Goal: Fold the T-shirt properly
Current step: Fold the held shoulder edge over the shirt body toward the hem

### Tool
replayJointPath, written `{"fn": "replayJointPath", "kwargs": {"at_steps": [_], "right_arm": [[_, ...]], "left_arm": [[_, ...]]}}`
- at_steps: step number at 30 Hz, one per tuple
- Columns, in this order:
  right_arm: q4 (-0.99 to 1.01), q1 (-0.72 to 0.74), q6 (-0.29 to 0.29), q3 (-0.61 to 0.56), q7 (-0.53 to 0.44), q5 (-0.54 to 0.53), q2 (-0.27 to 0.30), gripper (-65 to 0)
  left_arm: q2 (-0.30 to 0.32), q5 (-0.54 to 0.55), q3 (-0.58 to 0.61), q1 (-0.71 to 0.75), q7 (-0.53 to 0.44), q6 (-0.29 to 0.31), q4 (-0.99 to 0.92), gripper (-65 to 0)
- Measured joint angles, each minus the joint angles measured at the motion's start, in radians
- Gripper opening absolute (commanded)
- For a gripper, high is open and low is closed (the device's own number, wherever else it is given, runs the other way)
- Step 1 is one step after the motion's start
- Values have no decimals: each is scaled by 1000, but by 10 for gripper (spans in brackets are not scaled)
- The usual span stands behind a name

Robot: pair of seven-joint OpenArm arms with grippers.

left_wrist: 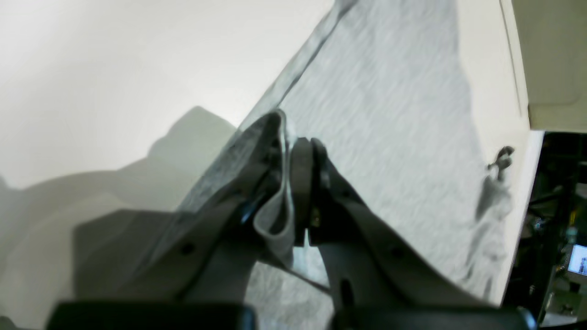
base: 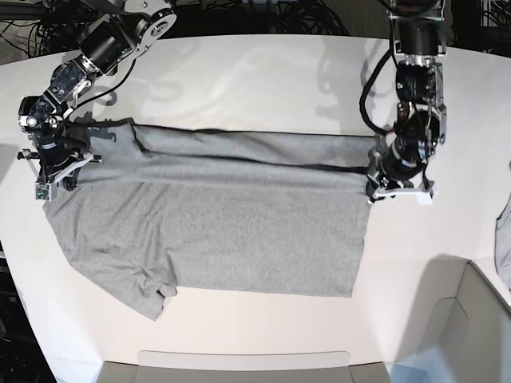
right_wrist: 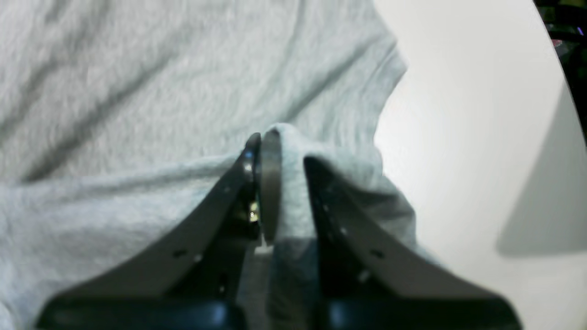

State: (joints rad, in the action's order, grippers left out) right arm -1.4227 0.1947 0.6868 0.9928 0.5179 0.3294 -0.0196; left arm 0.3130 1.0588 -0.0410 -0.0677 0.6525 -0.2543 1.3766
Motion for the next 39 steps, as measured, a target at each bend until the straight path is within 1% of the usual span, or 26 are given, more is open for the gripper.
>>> {"fn": "replayJointPath", "kwargs": {"at_steps": [6,8,11,22,24,25,26,30,31,33,35,39], "right_arm": [[61,14,0,-3,0,1,31,-650],[92,22,0,-3,0,-1,52,-650],[124,42,0,0,6,0,67,-650],[143,108,0,-4,2,0,75,-650],[162,119,0,-18,-2,0,79,-650],[172,118,0,-32,-2,0,81,-650],[176,116,0,-43,-1,1,80,-615],[170,110,0,-64,0,4,80,-473],[168,110,0,-64,-1,4,80,-443],[163,110,0,-57,-1,5,80,-393],[136,109,0,-55,5,5,78,-370],[45,110,0,-54,-2,0,80,-367]], "left_arm": [[2,0,0,-12,2,-3,-34,-650],[2,0,0,-20,5,-4,-34,-650],[2,6,0,-41,5,3,-67,-650],[0,5,2,-124,9,7,-172,-650],[3,3,24,-130,3,7,-175,-650],[3,3,40,-132,0,7,-174,-638],[3,2,54,-132,-2,-1,-171,-607],[3,-4,74,-132,1,-1,-168,-505],[4,-4,73,-132,-3,-2,-168,-488],[6,-4,68,-130,-1,-4,-156,-484],[6,-4,64,-123,-1,-5,-117,-484],[12,-3,61,-103,-2,-4,-25,-484]]}}
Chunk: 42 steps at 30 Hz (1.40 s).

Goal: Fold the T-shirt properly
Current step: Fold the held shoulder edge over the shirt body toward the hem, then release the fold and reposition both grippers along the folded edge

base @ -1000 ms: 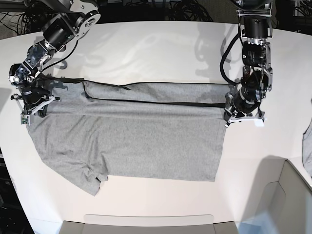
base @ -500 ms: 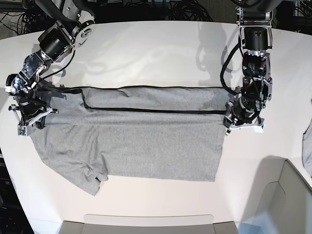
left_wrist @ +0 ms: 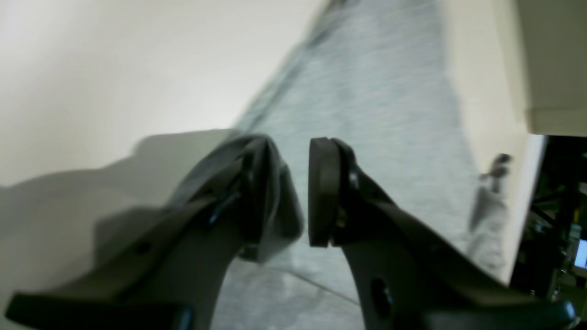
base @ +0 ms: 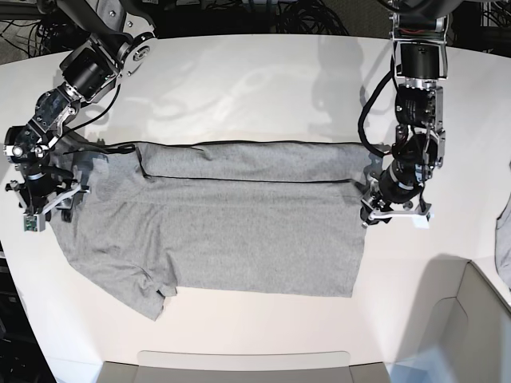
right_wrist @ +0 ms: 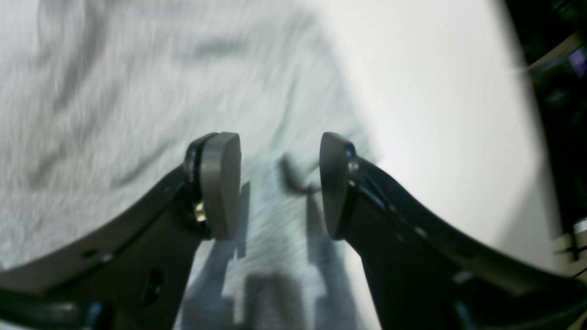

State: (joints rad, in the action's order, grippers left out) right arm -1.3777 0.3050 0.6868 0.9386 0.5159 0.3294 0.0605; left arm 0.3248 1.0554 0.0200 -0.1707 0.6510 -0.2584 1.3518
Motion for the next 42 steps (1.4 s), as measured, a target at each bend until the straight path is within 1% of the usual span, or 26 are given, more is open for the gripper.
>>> {"fn": "replayJointPath", "kwargs": {"at_steps": [3,4,6,7,9,10,11,13,14,17,20,21,22,25,27,29,34,38,42], "right_arm": [[-47,-4,0,2,3,-2,-2,-367],[-68,-12,0,5,4,-3,-4,-368],[-105,-21,0,32,9,-9,-15,-376],[-121,-23,0,50,8,-7,-23,-393],[-143,-47,0,68,7,-7,-24,-463],[-155,-66,0,74,1,-11,-27,-514],[-162,-90,0,79,2,-8,-28,-567],[-164,-129,0,84,8,-3,-37,-641],[-164,-158,0,82,8,-3,-47,-650],[-130,-218,0,75,8,-9,-60,-650],[-24,-223,0,79,-1,-5,-44,-644],[17,-221,0,77,-3,-11,-26,-639],[49,-221,0,76,-27,-29,-8,-636],[155,-196,0,76,-48,-49,64,-637],[199,-187,0,76,-55,-61,95,-637],[209,-186,0,76,-56,-63,114,-637],[209,-192,0,76,-61,-62,116,-637],[193,-226,0,76,-82,-69,115,-636],[153,-260,0,74,-91,-69,91,-635]], "left_arm": [[9,3,-29,29,-2,-7,59,-484],[10,3,-45,44,0,-34,79,-486],[13,-4,-68,75,-3,-52,123,-506],[16,-8,-68,97,-2,-56,156,-528],[19,0,-66,146,-1,-48,226,-600],[18,-2,-59,171,-2,-48,262,-647],[18,-2,-41,196,-2,-48,291,-650],[23,-4,11,231,-2,-48,315,-650],[30,1,42,238,4,-48,314,-650],[64,4,137,236,7,-42,277,-650],[80,-4,204,204,-1,-47,196,-650],[80,-4,220,196,-1,-46,164,-650],[78,-2,230,193,-17,-41,134,-650],[82,27,227,178,-24,-7,56,-650],[94,39,226,174,-37,6,21,-650],[122,54,230,171,-24,13,11,-650],[147,48,228,212,-53,13,24,-650],[167,49,228,264,-68,27,44,-650],[192,49,226,323,-83,37,77,-650]]}}
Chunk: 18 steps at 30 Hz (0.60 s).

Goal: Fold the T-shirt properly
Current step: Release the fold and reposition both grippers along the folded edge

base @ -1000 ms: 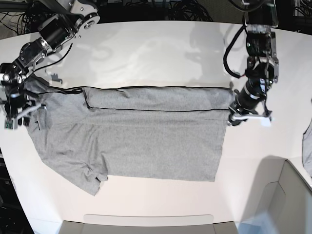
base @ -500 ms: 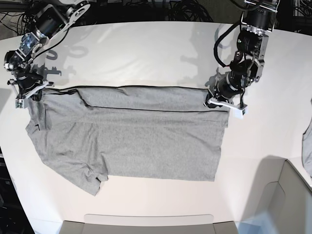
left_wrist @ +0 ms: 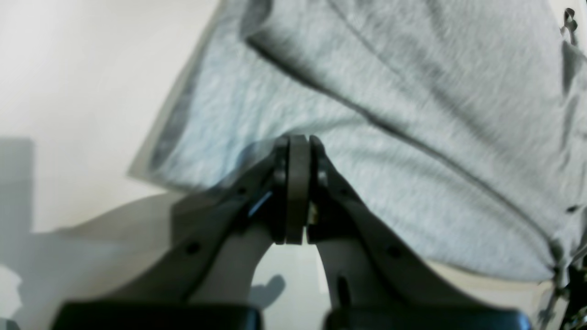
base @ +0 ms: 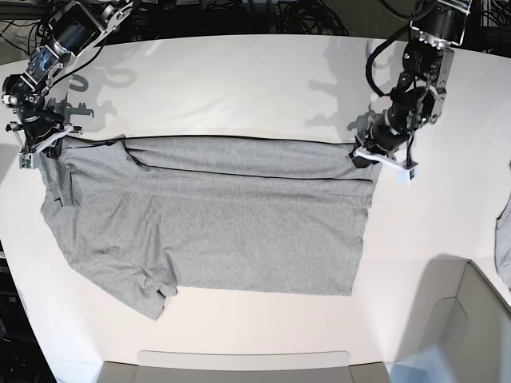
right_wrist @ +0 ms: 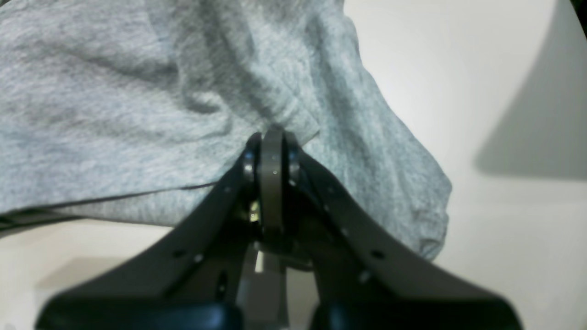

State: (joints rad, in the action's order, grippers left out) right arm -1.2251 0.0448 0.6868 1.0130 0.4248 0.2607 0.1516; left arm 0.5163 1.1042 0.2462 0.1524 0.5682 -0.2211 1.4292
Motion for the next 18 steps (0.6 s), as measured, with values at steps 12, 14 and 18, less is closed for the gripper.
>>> {"fn": "replayJointPath", "kwargs": {"at_steps": [12,14,18], "right_arm": [[-69,-23,0,-2,31,16,-25,-635],[-70,-23,0,-3,31,16,-25,-635],[-70,-26,0,-2,31,23,-25,-635]], "left_arm": [[35,-23,-76,159,24,-34,147,-650],[34,-19,-131,205,34,-37,172,-650],[38,-43,-183,245,47,-72,224,-650]]}}
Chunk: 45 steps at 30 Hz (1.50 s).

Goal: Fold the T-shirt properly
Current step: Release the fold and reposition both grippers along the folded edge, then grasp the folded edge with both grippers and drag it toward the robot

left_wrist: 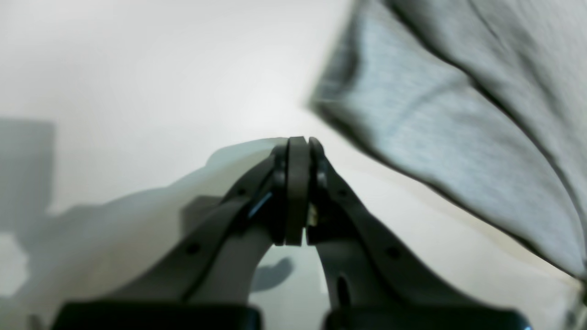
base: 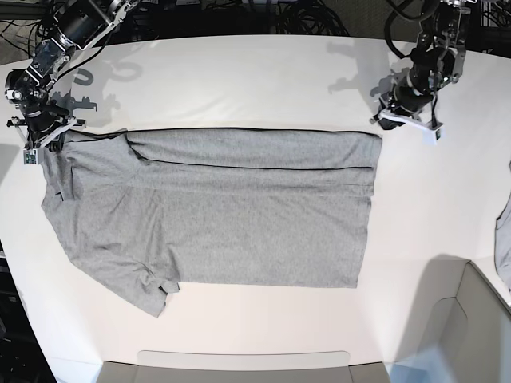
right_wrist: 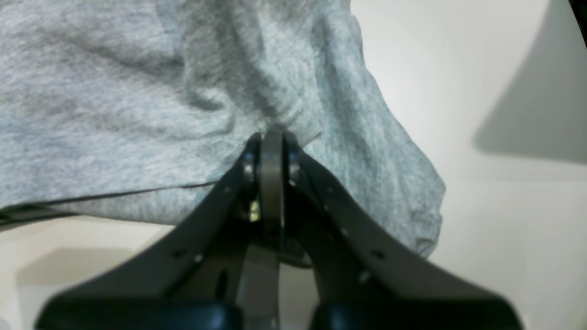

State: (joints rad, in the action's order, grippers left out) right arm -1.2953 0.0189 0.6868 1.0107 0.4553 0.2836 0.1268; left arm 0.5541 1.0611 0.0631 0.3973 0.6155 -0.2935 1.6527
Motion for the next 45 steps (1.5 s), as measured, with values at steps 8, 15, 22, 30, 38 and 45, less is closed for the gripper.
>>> {"fn": "replayJointPath", "kwargs": {"at_steps": [8,15,22,30,38,45], "right_arm": [[0,4,0,0,1,0,0,-637],[0,17,0,1,16,8,0,-637],[0,17,0,1,16,8,0,-637],[-11,-3,-3,-53,7,8,-6,-637],[-97,-48,-6,-75,-8,8,-91,-637],[-165,-175,-14,-178,-64,-23,-100,-637]], "left_arm": [[-59,-14,19,-112,35,-16,150,-650],[-84,1,271,-367,30,-10,8,-650],[-122,4,336,-435,-2,4,-215,-650],[-96,-84,333,-325,-88,72,-240,-650],[-22,-188,291,-146,-226,284,-209,-650],[-6,-145,196,-34,-274,440,-231,-650]]}}
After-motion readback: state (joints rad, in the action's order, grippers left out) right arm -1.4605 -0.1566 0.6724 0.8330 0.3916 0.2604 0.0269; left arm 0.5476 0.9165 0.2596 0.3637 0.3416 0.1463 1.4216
